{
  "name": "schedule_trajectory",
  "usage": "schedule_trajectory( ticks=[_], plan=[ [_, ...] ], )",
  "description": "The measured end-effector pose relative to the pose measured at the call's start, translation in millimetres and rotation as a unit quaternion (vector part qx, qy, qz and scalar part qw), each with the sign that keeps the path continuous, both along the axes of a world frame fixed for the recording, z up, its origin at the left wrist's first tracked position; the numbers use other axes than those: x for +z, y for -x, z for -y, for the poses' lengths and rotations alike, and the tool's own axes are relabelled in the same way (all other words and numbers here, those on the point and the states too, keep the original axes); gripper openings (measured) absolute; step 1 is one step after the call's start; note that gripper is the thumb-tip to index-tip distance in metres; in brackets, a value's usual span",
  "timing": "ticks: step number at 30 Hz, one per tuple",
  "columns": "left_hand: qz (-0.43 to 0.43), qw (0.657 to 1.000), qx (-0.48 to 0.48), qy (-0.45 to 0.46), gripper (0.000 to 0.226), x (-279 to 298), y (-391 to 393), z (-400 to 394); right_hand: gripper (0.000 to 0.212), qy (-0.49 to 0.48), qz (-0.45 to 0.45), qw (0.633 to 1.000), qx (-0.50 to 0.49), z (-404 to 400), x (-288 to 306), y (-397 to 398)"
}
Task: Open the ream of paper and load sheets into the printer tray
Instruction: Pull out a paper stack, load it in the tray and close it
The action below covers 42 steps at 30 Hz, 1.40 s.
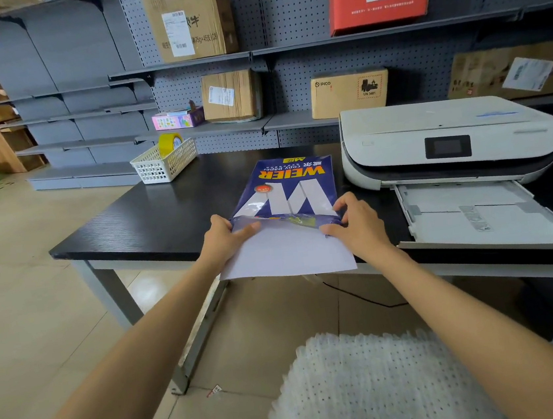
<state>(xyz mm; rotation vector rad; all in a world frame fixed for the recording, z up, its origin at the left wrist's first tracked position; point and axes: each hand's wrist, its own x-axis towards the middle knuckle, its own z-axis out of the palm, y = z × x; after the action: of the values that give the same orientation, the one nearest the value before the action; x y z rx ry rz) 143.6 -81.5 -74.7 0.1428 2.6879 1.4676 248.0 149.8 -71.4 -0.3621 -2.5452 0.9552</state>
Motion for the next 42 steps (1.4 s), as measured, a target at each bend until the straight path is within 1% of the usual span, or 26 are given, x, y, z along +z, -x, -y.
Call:
schedule_trajectory(
  ticks=[3, 7, 12, 16, 22, 24, 28, 32, 37, 42],
  plan=[
    [-0.024, 1.0, -0.003, 0.005, 0.057, -3, -4, 1, 0.041, -0.019, -0.011, 1.0, 0.015, 2, 0, -4],
    [-0.045, 0.999, 0.001, 0.009, 0.056, -2, -13, 7, 0.047, -0.04, 0.006, 0.998, 0.049, 6, 2, -12],
    [-0.033, 0.999, -0.002, 0.007, 0.058, -3, -26, 16, 0.054, -0.061, 0.034, 0.996, 0.059, 6, 8, -21],
    [-0.018, 1.0, -0.002, -0.01, 0.058, -7, -35, 22, 0.049, -0.068, 0.017, 0.997, 0.046, 7, 7, -24],
    [-0.019, 1.0, -0.004, -0.022, 0.056, -11, -49, 30, 0.036, -0.058, -0.016, 0.998, 0.034, 13, 2, -27],
    [-0.009, 1.0, -0.008, -0.023, 0.056, -11, -52, 32, 0.03, -0.043, -0.035, 0.998, 0.025, 16, 0, -27],
    [0.015, 1.0, -0.012, -0.022, 0.055, -7, -56, 30, 0.017, 0.023, -0.052, 0.998, 0.019, 18, -6, -24],
    [0.013, 0.999, -0.004, -0.04, 0.052, -4, -51, 24, 0.015, 0.045, -0.044, 0.998, 0.02, 17, -7, -22],
    [-0.006, 0.998, 0.003, -0.063, 0.048, -1, -45, 17, 0.02, 0.025, -0.045, 0.998, 0.024, 19, -3, -24],
    [-0.035, 0.999, -0.001, -0.024, 0.045, -1, -50, 17, 0.016, -0.037, -0.031, 0.997, 0.062, 24, 4, -31]
  ],
)
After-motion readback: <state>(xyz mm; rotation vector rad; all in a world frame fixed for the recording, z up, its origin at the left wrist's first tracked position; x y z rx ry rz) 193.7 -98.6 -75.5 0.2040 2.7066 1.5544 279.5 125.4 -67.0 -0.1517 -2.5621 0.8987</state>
